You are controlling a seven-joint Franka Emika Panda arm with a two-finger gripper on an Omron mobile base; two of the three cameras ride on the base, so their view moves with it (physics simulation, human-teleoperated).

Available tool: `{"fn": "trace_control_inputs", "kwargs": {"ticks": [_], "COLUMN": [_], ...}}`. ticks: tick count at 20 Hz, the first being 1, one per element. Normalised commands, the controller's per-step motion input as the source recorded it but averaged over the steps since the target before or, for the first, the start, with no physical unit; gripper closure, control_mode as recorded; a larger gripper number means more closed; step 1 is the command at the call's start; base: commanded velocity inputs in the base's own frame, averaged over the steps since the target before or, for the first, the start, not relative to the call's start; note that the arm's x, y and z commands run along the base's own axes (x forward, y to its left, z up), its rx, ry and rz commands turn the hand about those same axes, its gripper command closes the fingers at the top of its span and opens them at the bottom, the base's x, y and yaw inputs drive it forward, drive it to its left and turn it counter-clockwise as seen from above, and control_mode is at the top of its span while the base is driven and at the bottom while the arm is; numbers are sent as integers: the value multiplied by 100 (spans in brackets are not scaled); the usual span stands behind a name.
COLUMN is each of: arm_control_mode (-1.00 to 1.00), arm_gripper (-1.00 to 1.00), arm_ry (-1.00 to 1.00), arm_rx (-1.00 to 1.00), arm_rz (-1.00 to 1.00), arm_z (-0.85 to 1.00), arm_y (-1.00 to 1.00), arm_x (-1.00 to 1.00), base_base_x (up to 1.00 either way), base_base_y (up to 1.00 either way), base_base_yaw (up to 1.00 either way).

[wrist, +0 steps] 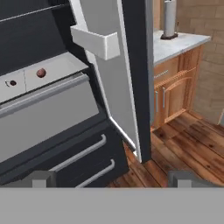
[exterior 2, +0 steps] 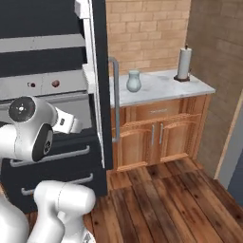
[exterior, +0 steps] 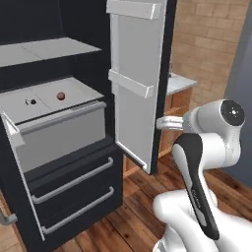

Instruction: Move the sweet potato and cherry from the top shelf to the second highest shelf to make space. Then, place the pitcher from the counter on the cleared top shelf.

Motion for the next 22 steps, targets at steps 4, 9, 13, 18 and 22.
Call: {"fn": "trace_control_inputs", "kwargs": {"ticks": [4, 9, 13, 18, 22], "arm_control_mode": [100, 100, 100, 100, 100], "arm_gripper": [-100, -100, -100, -100, -100], "arm_ry": [0, 0, 0, 0, 0], "arm_rx": [0, 0, 0, 0, 0], "arm_rz": [0, 0, 0, 0, 0], "arm_z": [0, 0, 0, 0, 0], "arm_y": [0, 0, 0, 0, 0], "arm_x": [0, 0, 0, 0, 0], "base_base_x": [-2, 4, 41, 72, 76], "base_base_y": [-41, -59, -64, -53, -39], "base_base_yaw": [-60, -50, -30, 2, 29]}}
